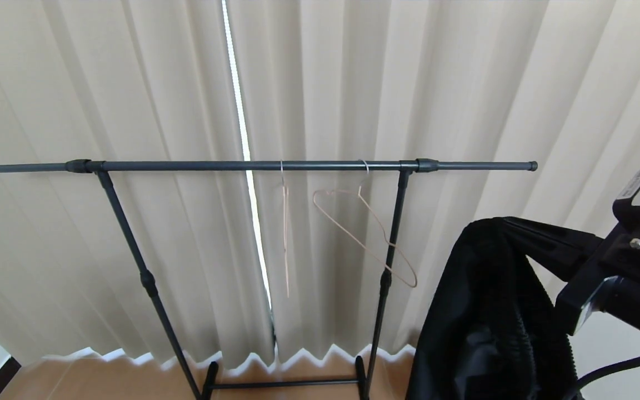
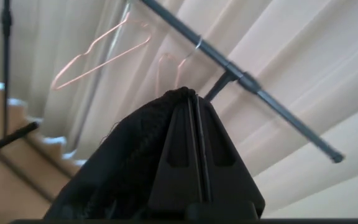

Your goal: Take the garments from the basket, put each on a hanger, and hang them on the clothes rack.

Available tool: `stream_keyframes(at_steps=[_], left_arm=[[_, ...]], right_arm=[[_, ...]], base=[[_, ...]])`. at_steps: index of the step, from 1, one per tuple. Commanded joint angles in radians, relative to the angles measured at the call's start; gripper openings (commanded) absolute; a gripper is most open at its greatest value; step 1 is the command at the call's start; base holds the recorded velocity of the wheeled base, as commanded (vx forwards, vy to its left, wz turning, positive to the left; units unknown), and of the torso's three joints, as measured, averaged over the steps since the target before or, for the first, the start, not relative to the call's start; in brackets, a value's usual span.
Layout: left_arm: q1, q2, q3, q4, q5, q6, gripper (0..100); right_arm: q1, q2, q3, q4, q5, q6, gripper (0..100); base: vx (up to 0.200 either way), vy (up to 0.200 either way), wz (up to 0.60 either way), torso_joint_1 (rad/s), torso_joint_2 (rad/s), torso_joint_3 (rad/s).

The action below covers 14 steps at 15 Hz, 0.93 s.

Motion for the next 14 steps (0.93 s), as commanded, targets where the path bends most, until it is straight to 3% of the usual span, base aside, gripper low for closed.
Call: stream_keyframes(at_steps=[1, 2, 3, 4, 5, 7, 10, 12, 14], left_arm=[[-0.016, 0.276, -0.177, 0.001, -0.066, -0.136, 100], [-0.092, 0.45, -0.283, 0.001, -0.074, -0.215, 100], [-0.154, 0.511, -0.317, 0.001, -0.074, -0.248, 100], [-0.289, 0.614, -0.387, -0.001, -0.074, -0.34, 100], [-0.378, 0.686, -0.444, -0.004, -0.072, -0.42, 100], [-0.523, 0.847, -0.53, -0.007, -0.071, -0.508, 100], [-0.625, 1.031, -0.561, -0.151, -0.08, -0.517, 100], [-0.641, 1.184, -0.553, -0.249, -0.086, -0.514, 100], [-0.639, 1.339, -0.542, -0.356, -0.086, -0.515, 100]], right_arm=[[0.061, -0.006, -0.128, 0.163, 0.0, 0.126, 0], [0.118, 0.014, -0.286, 0.39, 0.002, 0.333, 0], [0.13, 0.042, -0.344, 0.451, 0.002, 0.407, 0], [0.133, 0.083, -0.409, 0.502, 0.0, 0.496, 0], [0.133, 0.111, -0.426, 0.502, -0.005, 0.517, 0], [0.136, 0.166, -0.459, 0.483, -0.005, 0.54, 0], [0.159, 0.279, -0.533, 0.431, -0.034, 0.572, 0], [0.159, 0.361, -0.559, 0.362, -0.101, 0.575, 0], [0.159, 0.393, -0.559, 0.305, -0.112, 0.608, 0]], base=[[0.0, 0.0, 0.0, 0.0, 0.0, 0.0], [0.0, 0.0, 0.0, 0.0, 0.0, 0.0], [0.0, 0.0, 0.0, 0.0, 0.0, 0.0], [0.0, 0.0, 0.0, 0.0, 0.0, 0.0], [0.0, 0.0, 0.0, 0.0, 0.0, 0.0], [0.0, 0.0, 0.0, 0.0, 0.0, 0.0], [0.0, 0.0, 0.0, 0.0, 0.0, 0.0], [0.0, 0.0, 0.0, 0.0, 0.0, 0.0], [0.0, 0.0, 0.0, 0.0, 0.0, 0.0]])
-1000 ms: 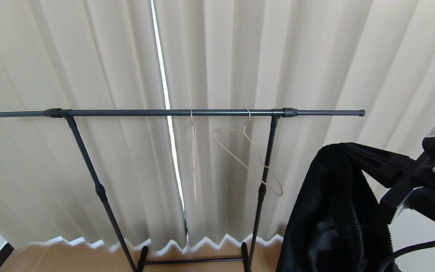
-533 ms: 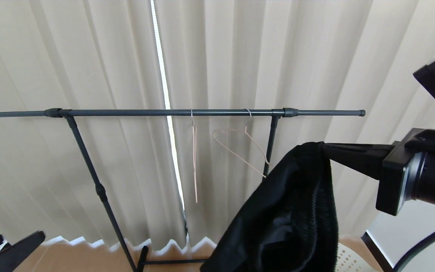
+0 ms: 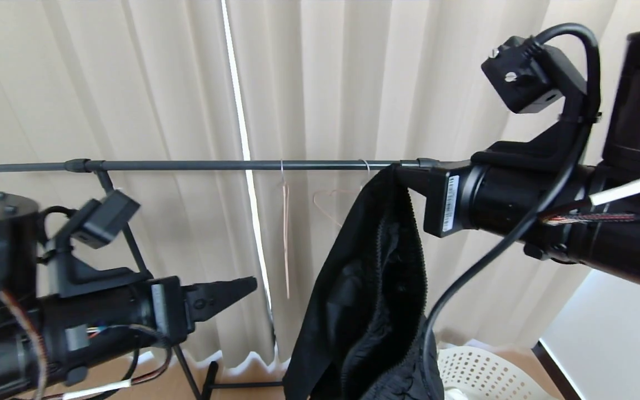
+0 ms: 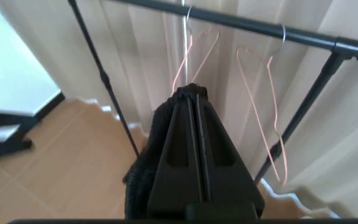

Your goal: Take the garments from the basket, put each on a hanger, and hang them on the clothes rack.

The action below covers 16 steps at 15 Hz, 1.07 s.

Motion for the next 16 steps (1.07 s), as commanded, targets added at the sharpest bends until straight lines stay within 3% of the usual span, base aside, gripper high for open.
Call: stream_keyframes(at_steps=[1, 4, 16], left_arm=[[-0.022, 0.279, 0.027, -0.169, -0.006, -0.007, 100], [-0.068, 0.304, 0.08, -0.305, -0.101, -0.033, 100], [-0.146, 0.387, 0.139, -0.373, -0.101, -0.035, 100]], right_arm=[[0.003, 0.08, -0.011, -0.011, -0.006, 0.029, 0], [0.025, 0.091, -0.04, -0.013, -0.026, 0.089, 0], [0.089, 0.077, -0.035, -0.069, -0.027, 0.146, 0]], base=[[0.0, 0.0, 0.0, 0.0, 0.0, 0.0], [0.0, 0.0, 0.0, 0.0, 0.0, 0.0], [0.0, 0.0, 0.0, 0.0, 0.0, 0.0]])
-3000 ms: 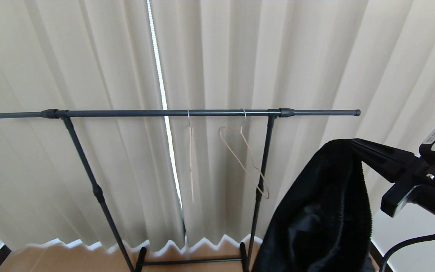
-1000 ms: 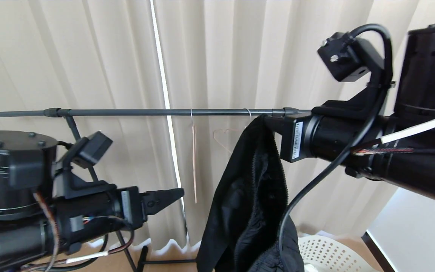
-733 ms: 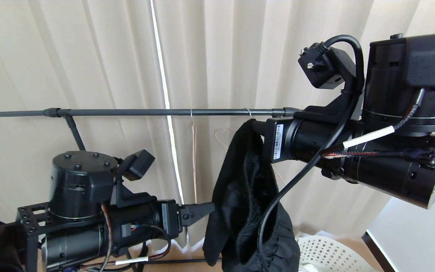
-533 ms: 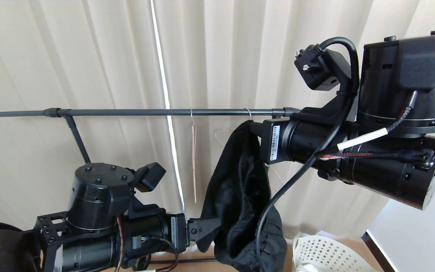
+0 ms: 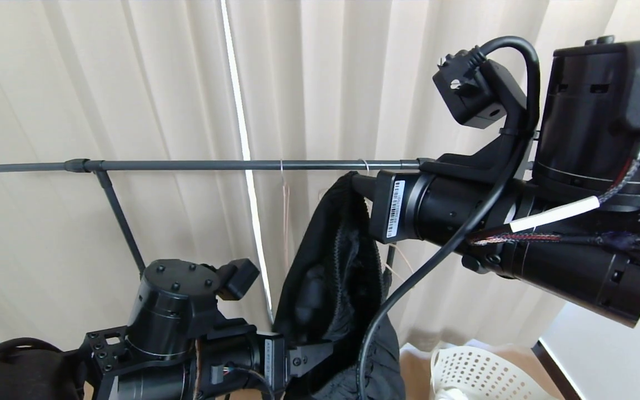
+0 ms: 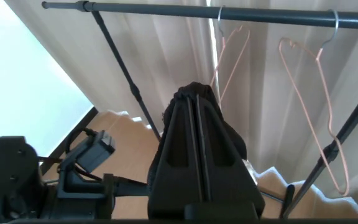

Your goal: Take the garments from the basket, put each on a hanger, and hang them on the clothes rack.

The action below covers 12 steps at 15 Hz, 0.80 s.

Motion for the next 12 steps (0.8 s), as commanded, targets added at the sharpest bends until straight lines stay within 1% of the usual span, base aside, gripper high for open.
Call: stream_keyframes(at_steps=[1, 4, 5, 6, 7, 10, 12], left_arm=[[-0.019, 0.025, 0.012, 0.001, 0.002, 0.005, 100], [-0.029, 0.033, 0.012, -0.001, 0.002, 0.005, 100], [-0.032, 0.033, 0.011, -0.024, 0.002, 0.004, 100], [-0.042, 0.034, 0.011, -0.058, -0.001, 0.004, 100], [-0.072, 0.041, 0.009, -0.076, 0.0, 0.002, 100], [-0.084, 0.053, 0.012, -0.079, 0.0, -0.001, 100], [-0.084, 0.057, 0.014, -0.079, 0.0, -0.002, 100]], right_arm=[[0.007, -0.008, 0.001, -0.001, 0.0, 0.003, 0], [0.01, -0.011, 0.001, -0.001, 0.0, 0.012, 0], [0.036, -0.01, 0.001, -0.001, -0.002, 0.015, 0], [0.039, -0.003, 0.001, -0.001, -0.005, 0.016, 0], [0.039, 0.003, -0.001, -0.003, -0.014, 0.016, 0], [0.039, 0.006, -0.007, -0.004, -0.022, 0.036, 0], [0.038, 0.009, -0.015, -0.032, -0.042, 0.044, 0]], base=[[0.0, 0.0, 0.0, 0.0, 0.0, 0.0], [0.0, 0.0, 0.0, 0.0, 0.0, 0.0], [0.0, 0.0, 0.0, 0.0, 0.0, 0.0], [0.0, 0.0, 0.0, 0.0, 0.0, 0.0], [0.0, 0.0, 0.0, 0.0, 0.0, 0.0], [0.0, 0.0, 0.0, 0.0, 0.0, 0.0], [0.0, 0.0, 0.0, 0.0, 0.0, 0.0]])
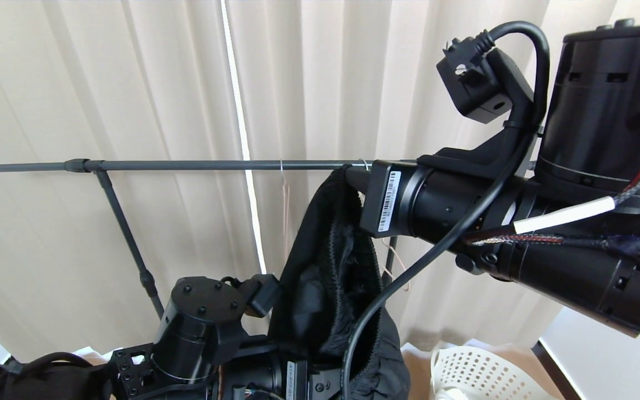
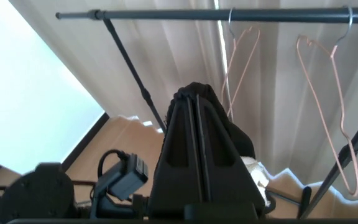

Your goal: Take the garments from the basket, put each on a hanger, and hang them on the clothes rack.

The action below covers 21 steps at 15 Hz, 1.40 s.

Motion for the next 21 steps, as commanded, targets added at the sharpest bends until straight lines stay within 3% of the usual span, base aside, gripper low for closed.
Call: stream_keyframes(at_steps=[1, 6, 7, 11, 15, 19, 21], left_arm=[[-0.003, 0.004, 0.001, 0.0, 0.0, -0.002, 100], [-0.016, 0.033, 0.007, 0.0, 0.003, 0.001, 100], [-0.016, 0.035, 0.007, 0.0, 0.004, 0.002, 0], [-0.013, -0.109, 0.034, 0.0, 0.01, 0.013, 0], [0.048, -0.208, 0.007, 0.018, 0.05, 0.041, 0], [0.114, -0.214, -0.134, 0.227, 0.191, 0.068, 0], [0.132, -0.203, -0.181, 0.259, 0.239, 0.097, 0]], right_arm=[[-0.001, 0.0, -0.001, -0.021, -0.012, 0.0, 0], [-0.005, -0.003, -0.001, -0.028, -0.015, 0.0, 0], [-0.008, -0.003, -0.001, -0.028, -0.018, 0.0, 0], [-0.102, -0.018, 0.017, -0.013, -0.047, -0.008, 0], [-0.168, -0.082, 0.057, -0.005, -0.076, -0.063, 0], [-0.174, -0.168, 0.117, 0.203, -0.089, -0.078, 0], [-0.145, -0.202, 0.165, 0.289, -0.089, -0.08, 0]], base=[[0.0, 0.0, 0.0, 0.0, 0.0, 0.0], [0.0, 0.0, 0.0, 0.0, 0.0, 0.0], [0.0, 0.0, 0.0, 0.0, 0.0, 0.0], [0.0, 0.0, 0.0, 0.0, 0.0, 0.0], [0.0, 0.0, 0.0, 0.0, 0.0, 0.0], [0.0, 0.0, 0.0, 0.0, 0.0, 0.0], [0.0, 0.0, 0.0, 0.0, 0.0, 0.0]])
